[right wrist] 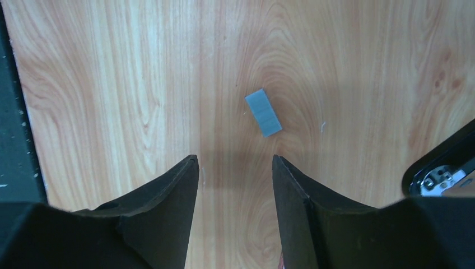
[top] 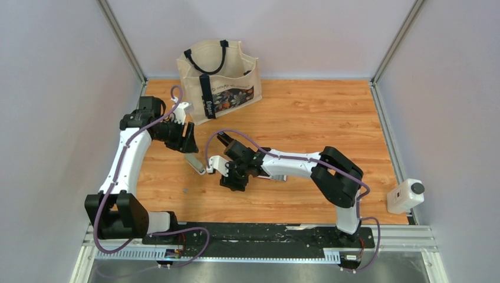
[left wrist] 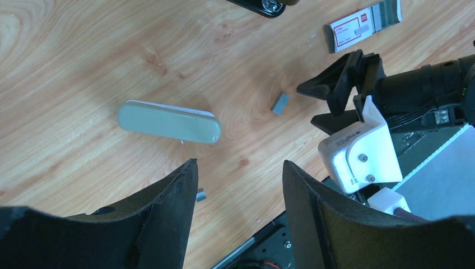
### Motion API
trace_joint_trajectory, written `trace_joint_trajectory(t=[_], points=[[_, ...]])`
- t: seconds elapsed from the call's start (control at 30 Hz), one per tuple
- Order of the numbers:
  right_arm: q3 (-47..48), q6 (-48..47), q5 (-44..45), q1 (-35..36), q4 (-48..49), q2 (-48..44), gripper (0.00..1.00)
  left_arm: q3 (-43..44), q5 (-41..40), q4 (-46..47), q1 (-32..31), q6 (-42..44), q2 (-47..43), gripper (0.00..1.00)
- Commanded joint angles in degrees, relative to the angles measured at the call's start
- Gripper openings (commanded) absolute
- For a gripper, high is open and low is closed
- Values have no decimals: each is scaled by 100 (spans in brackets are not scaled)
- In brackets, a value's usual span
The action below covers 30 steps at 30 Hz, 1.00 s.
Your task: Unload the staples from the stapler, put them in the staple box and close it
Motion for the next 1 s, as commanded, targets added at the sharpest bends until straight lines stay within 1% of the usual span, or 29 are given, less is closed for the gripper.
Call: trace_joint_trajectory(t=[0.0,0.37,0.5,0.6,0.7,0.77,0.8,0.83,0.9,0.97], points=[[18,-526,67,76,757,30,54,-30,265,151,26,-15,-47,65],[431,-667,5,129,644,592,55,-66,336,63,35,91,-135,65],[343,-562,190,156,959,637,54,-66,327,37,26,109,-135,65],[360,-518,251,156,969,689,54,-74,344,28,26,100,-135,65],[439,-518,312,156,864,707,51,-136,353,46,26,91,-161,65],[466,-509,356,156,802,698,47,-145,371,46,26,83,-179,65],[475,-500,365,156,776,707,44,-153,362,46,26,91,-188,65],[501,-491,383,156,732,716,38,-154,362,46,26,91,-188,65],[510,-448,401,138,635,698,33,-145,371,46,35,91,-205,65],[457,-430,401,129,626,681,33,-153,379,46,26,83,-206,65]])
